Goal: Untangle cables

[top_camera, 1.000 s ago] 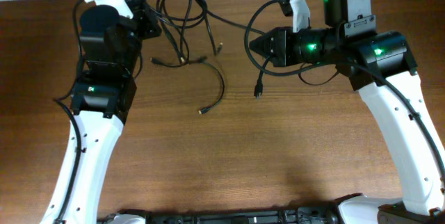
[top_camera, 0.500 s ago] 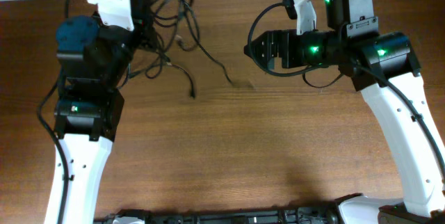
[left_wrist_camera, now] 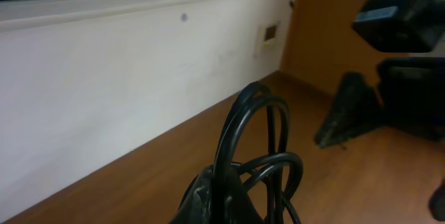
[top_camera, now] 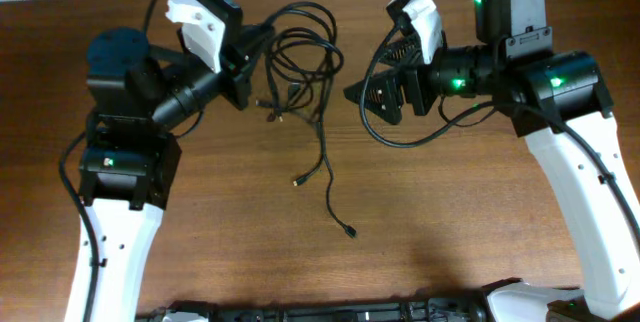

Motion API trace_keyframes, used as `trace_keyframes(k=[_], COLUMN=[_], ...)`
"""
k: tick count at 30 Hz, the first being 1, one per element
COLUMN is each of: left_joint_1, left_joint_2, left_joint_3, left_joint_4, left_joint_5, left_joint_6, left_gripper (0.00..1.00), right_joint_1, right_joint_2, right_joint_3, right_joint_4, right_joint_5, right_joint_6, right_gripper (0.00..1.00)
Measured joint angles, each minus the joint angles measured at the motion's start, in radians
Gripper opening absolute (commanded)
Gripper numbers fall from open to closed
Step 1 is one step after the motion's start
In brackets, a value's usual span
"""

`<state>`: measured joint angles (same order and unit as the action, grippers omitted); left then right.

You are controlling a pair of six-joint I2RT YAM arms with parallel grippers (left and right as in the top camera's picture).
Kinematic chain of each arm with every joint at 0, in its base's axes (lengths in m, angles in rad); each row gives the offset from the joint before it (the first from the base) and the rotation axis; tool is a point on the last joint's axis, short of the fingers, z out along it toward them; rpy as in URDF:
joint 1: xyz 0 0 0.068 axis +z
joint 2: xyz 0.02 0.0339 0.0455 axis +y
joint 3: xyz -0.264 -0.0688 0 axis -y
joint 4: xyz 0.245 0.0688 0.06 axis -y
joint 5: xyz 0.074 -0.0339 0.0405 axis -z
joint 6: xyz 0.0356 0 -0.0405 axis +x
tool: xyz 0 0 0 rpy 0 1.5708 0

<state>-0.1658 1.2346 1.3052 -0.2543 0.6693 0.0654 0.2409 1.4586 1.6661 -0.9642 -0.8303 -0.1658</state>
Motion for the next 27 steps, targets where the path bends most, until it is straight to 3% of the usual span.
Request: trace_keyframes(k=[2,4,6,8,9,15,19,27], left_joint_1=[-0.053,-0.083,-0.108,-0.125,-0.127,-0.131,-0.134,-0.161], left_joint_2=[0.000,0.000,-0.001,-0.001,-0.001,-0.001,-0.002,-0.021], left_joint_3=[0.000,0.000,0.000,0.000,0.000,0.000,0.000,0.000], left_joint_4=[0.009,0.040,0.082,0.098,0.099,0.082,0.019,-0.209], left_joint_5=[0.013,0.016,0.017,0.020,0.008,-0.087,-0.136,-0.446], left_joint_6=[0.003,0.003,0.003,0.003,-0.002,-0.035,-0.059,-0.116], left_gripper=[0.00,0.00,0.00,0.00,0.00,0.00,0.00,0.00], right_joint_1=[0.000,0.000,0.000,0.000,0.000,0.000,0.000,0.006], right_joint_2=[0.000,0.000,0.000,0.000,0.000,0.000,0.000,0.000], right_joint_3=[0.000,0.000,0.000,0.000,0.000,0.000,0.000,0.000], right_joint_4=[0.000,0.001,0.000,0.002,0.000,-0.010,-0.033,-0.038], right_joint_5=[-0.007,-0.008,-0.010,-0.010,-0.006,0.006,0.009,0.024], right_joint_6=[-0.031,-0.044,-0.057,-0.057,-0.060,-0.060,-0.063,-0.062], right_gripper=[0.97,0.84,0.56,0.18,0.13,0.04,0.04,0.04])
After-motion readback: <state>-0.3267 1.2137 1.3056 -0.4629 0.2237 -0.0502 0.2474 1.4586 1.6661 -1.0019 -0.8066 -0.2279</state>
